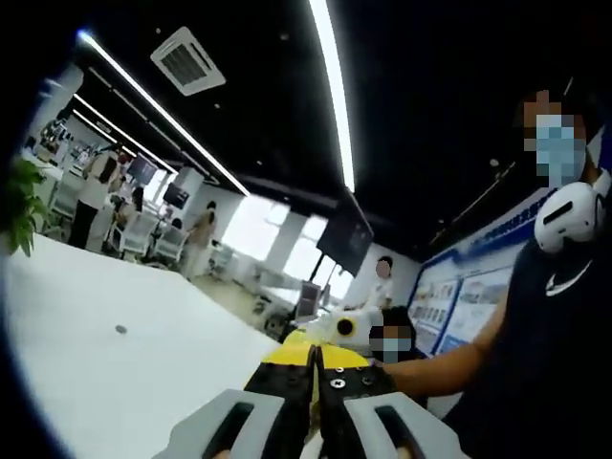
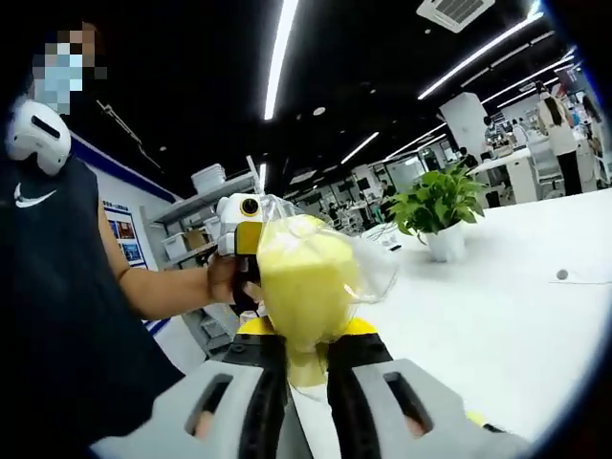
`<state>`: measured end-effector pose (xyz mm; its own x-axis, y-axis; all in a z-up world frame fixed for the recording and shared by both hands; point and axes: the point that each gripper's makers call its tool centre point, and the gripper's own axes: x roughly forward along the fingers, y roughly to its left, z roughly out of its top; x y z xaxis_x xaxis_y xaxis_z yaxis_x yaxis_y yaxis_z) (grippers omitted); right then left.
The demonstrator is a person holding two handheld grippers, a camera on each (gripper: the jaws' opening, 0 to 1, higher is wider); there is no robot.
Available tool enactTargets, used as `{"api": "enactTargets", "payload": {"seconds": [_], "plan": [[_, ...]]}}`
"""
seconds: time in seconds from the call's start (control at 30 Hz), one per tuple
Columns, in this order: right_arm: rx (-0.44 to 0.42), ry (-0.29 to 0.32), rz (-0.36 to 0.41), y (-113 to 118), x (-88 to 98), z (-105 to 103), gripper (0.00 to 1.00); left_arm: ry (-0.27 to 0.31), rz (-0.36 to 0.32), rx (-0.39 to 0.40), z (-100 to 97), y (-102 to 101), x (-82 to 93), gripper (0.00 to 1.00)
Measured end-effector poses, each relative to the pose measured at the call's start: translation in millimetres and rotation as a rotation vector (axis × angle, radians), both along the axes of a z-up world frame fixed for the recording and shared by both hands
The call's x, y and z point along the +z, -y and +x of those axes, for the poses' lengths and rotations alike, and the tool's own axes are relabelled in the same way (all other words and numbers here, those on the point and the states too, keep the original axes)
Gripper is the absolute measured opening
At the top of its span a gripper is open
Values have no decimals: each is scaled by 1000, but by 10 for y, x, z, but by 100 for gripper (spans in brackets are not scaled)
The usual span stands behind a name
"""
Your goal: Compare the silicone blocks by pressing each to a similar depth, holding the contact briefly, and releasing to observe deformation and rebound differences across the visible hardness samples.
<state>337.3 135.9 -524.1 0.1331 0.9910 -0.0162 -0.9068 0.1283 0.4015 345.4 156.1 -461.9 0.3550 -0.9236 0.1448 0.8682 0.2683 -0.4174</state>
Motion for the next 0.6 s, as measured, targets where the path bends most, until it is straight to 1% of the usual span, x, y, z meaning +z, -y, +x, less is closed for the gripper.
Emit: {"api": "enactTargets", "payload": {"seconds": [0.17, 0.27, 0.3, 0.33, 0.37, 0.4, 0.53, 0.6], "plan": [[13, -12, -28, 10, 22, -15, 6, 4, -1, 8, 16, 0, 0, 0], [11, 5, -35, 20, 34, -5, 4, 8, -11, 12, 22, 9, 16, 0], [14, 2, -41, 25, 35, -7, 4, 19, -5, 16, 26, 12, 17, 0], [21, -2, -47, 32, 38, -11, 4, 18, -3, 16, 28, 16, 14, 0], [30, 2, -53, 41, 44, -18, 3, -2, -12, 7, 25, 22, 15, 0], [35, 8, -59, 47, 47, -23, 3, -4, -13, 6, 26, 25, 14, 0], [43, 7, -83, 63, 27, -22, 2, 1, -6, 13, 17, 37, -3, 0], [43, 1, -83, 53, 14, -24, 1, 17, 4, 22, 20, 34, -16, 0]]}}
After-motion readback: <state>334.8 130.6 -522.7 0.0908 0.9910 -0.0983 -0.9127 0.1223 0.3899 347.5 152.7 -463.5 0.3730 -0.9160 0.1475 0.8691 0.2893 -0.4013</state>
